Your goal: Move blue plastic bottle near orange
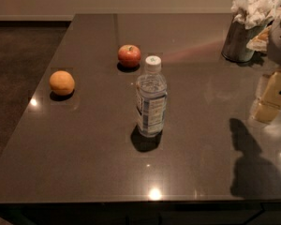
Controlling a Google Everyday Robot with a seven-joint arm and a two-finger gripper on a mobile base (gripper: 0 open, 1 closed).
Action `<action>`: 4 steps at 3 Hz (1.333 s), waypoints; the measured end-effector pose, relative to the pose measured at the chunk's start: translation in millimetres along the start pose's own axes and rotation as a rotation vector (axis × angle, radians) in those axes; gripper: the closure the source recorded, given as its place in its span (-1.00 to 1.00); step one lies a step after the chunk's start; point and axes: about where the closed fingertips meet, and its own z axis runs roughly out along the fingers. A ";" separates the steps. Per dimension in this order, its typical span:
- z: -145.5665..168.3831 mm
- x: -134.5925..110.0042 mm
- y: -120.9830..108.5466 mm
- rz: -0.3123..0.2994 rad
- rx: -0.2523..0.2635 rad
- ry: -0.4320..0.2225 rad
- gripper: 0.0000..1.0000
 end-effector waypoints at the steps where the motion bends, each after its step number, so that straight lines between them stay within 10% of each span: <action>1: 0.0 0.0 0.0 0.000 0.000 0.000 -1.00; 4: 32.4 -92.3 9.2 -0.006 -0.034 -0.380 -1.00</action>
Offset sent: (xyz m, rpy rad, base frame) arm 0.0125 0.0553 -0.0164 0.2595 -0.0619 0.0443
